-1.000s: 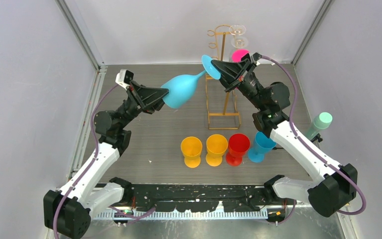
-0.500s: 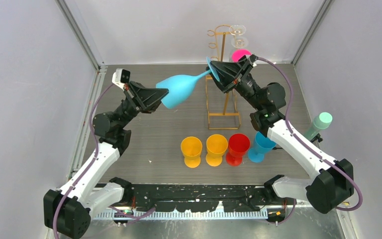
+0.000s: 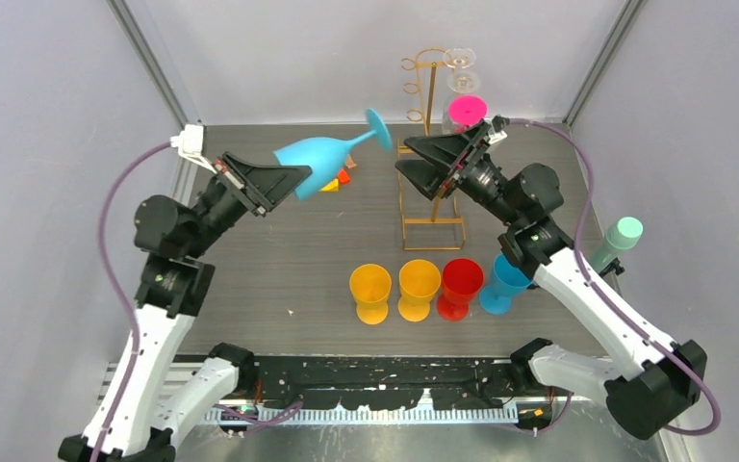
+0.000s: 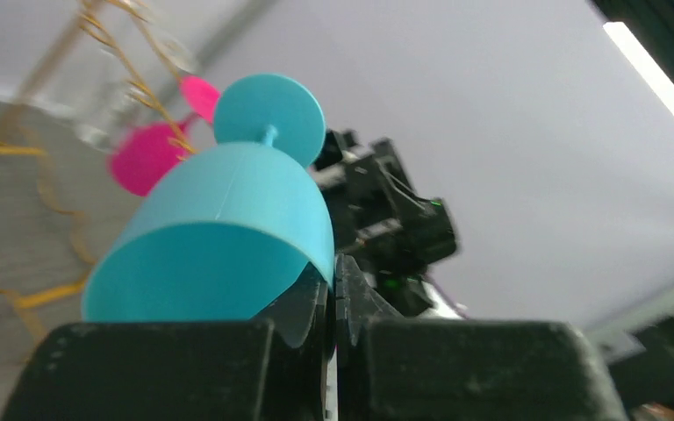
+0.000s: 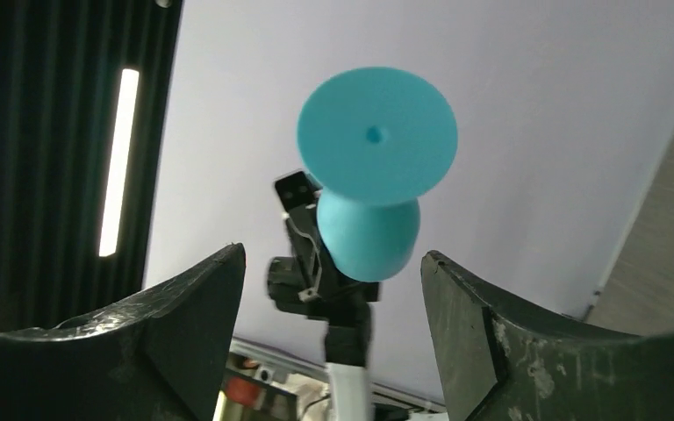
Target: Take the wine glass off the wine glass rack
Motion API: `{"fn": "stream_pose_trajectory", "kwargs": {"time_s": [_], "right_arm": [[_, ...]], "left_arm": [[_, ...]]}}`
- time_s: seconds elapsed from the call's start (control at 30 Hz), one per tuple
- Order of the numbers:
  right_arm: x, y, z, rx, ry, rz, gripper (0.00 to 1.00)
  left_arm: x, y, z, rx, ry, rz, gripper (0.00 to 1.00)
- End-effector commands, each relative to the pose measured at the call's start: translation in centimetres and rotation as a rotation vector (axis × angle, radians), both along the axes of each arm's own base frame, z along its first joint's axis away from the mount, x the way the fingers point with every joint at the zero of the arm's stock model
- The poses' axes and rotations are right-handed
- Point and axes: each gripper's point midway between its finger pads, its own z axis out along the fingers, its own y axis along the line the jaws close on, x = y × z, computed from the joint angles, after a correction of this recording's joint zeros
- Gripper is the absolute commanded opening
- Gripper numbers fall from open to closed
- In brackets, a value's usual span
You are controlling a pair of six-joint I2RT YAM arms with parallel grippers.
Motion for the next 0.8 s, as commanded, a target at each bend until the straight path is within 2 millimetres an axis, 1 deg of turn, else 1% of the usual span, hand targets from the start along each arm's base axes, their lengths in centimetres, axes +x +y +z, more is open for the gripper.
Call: {"fn": "stream_pose_trajectory", "kwargs": {"time_s": [0.0, 0.03, 0.07, 0.1, 0.13, 0.17, 0.2, 0.23, 0.27, 0.33, 0.43, 0.6, 0.67, 0.77], "right_arm": [[-1.3, -1.6, 0.5, -0.185, -0.109, -0.121, 0.78], [-1.5, -1.8, 0.7, -0.207, -0.119, -0.131, 0.78], [-1.4, -2.0, -0.1, -0.259, -0.118, -0.149, 0.78], [-1.6, -2.3, 0.2, -0.276, -0.129, -0.164, 0.78], [-1.5, -2.4, -0.9, -0.330, -0.118, -0.172, 0.78], [-1.6, -2.7, -0.7, -0.345, -0.124, -0.187, 0.78], [-1.6, -2.8, -1.6, -0.390, -0.116, -0.193, 0.78], [-1.6, -3.0, -1.6, -0.401, -0.120, -0.206, 0.78], [-1.6, -3.2, -2.1, -0.429, -0.117, -0.212, 0.78], [-1.5, -3.5, -2.6, -0.455, -0.115, -0.227, 0.78], [-1.3, -3.6, -3.4, -0.469, -0.099, -0.233, 0.78], [-1.0, -3.2, -4.2, -0.471, -0.076, -0.216, 0.76], [-0.9, -3.1, -4.4, -0.473, -0.068, -0.214, 0.76], [-0.9, -3.2, -4.7, -0.475, -0.060, -0.216, 0.75]], "left_arm": [[2.5, 2.9, -7.0, 0.431, 0.130, 0.223, 0.00], [2.5, 3.2, -7.4, 0.492, 0.140, 0.229, 0.00], [2.6, 3.6, -8.9, 0.558, 0.176, 0.231, 0.00], [2.3, 4.3, -9.8, 0.618, 0.203, 0.243, 0.00], [2.3, 5.0, -10.7, 0.669, 0.227, 0.267, 0.00], [2.4, 5.7, -11.6, 0.718, 0.249, 0.289, 0.00], [2.3, 6.3, -12.3, 0.763, 0.260, 0.304, 0.00], [2.2, 6.9, -13.3, 0.811, 0.287, 0.313, 0.00], [2.0, 7.4, -14.3, 0.863, 0.307, 0.310, 0.00], [1.4, 7.9, -16.1, 0.937, 0.366, 0.275, 0.00], [0.3, 7.4, -18.3, 1.012, 0.431, 0.171, 0.00], [-0.7, 7.5, -22.1, 1.202, 0.524, 0.118, 0.00], [-1.0, 6.8, -23.5, 1.276, 0.550, 0.074, 0.00], [-2.0, 5.2, -25.1, 1.368, 0.546, -0.018, 0.00]]}}
